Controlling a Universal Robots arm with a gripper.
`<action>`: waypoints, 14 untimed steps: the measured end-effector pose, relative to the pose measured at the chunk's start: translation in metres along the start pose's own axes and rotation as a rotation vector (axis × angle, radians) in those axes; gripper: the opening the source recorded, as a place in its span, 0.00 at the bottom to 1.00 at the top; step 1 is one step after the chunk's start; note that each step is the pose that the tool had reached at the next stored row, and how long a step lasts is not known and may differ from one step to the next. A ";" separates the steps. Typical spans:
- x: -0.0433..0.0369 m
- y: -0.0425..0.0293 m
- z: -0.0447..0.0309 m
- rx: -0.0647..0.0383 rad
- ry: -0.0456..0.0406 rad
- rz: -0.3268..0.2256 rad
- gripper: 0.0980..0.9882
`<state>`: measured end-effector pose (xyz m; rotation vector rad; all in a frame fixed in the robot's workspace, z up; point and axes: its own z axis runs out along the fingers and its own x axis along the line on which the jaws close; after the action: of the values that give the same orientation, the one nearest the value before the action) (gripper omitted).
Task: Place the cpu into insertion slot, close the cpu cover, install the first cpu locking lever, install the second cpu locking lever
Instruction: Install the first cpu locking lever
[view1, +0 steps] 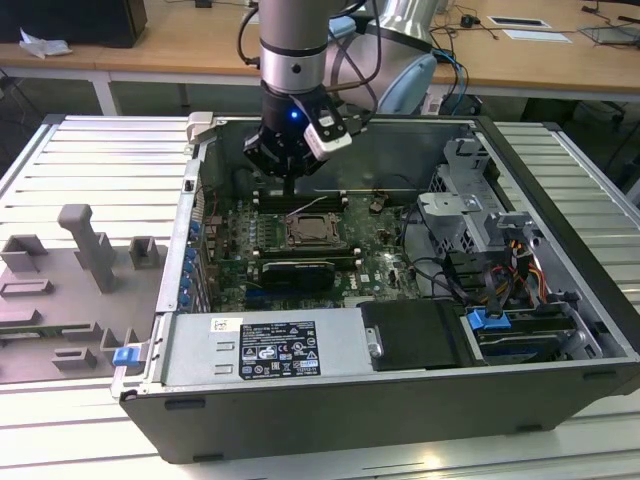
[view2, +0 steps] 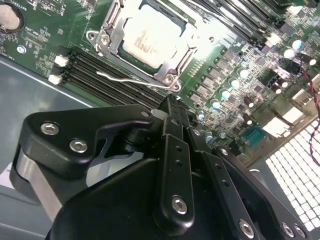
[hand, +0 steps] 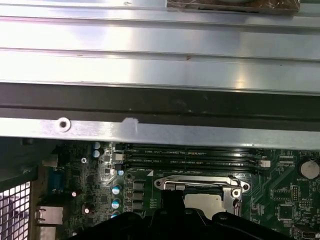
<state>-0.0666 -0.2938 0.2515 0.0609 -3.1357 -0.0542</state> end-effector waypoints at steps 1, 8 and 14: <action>-0.0007 0.0000 0.0005 0.000 -0.0001 0.000 0.01; -0.0089 -0.0007 0.0039 -0.011 -0.0006 0.003 0.01; -0.0120 -0.0016 0.0079 -0.069 -0.0030 0.009 0.01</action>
<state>-0.0546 -0.2946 0.2435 0.0460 -3.1338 -0.1619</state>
